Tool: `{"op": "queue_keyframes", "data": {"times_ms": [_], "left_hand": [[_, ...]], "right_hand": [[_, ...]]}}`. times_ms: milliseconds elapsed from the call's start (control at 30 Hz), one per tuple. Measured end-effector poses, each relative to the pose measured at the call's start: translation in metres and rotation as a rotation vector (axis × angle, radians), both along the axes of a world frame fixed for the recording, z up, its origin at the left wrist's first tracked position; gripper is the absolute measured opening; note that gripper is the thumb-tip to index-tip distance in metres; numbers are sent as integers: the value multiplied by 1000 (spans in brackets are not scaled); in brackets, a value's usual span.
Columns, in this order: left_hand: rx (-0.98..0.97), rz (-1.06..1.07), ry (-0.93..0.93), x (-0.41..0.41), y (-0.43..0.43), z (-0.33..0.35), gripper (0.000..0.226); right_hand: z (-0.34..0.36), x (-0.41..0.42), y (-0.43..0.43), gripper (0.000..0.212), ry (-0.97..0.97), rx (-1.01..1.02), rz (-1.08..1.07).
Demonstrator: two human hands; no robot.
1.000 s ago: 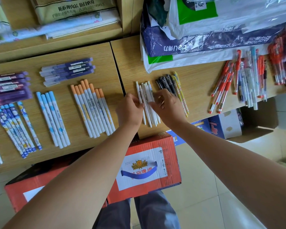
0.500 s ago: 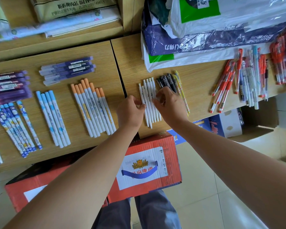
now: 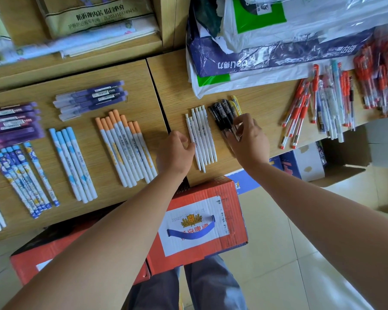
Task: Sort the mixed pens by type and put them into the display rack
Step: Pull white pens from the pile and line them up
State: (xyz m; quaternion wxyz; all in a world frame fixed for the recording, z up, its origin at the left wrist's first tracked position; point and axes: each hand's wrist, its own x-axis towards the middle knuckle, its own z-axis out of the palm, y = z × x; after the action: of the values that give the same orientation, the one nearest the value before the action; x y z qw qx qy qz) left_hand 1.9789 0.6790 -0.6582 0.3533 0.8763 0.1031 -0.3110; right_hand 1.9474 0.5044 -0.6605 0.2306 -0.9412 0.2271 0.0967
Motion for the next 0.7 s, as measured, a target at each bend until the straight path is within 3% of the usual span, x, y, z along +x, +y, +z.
{"op": "queue_keyframes", "data": {"times_ms": [300, 533, 700], "left_hand": [[-10, -15, -20, -4, -4, 0, 25], [-6, -4, -21, -5, -9, 4, 26], [-6, 23, -28, -5, -15, 4, 27]], "right_hand": [[-6, -1, 9, 46, 57, 2, -19], [-10, 0, -7, 21, -8, -23, -87], [-10, 4, -26, 20, 28, -75, -51]]}}
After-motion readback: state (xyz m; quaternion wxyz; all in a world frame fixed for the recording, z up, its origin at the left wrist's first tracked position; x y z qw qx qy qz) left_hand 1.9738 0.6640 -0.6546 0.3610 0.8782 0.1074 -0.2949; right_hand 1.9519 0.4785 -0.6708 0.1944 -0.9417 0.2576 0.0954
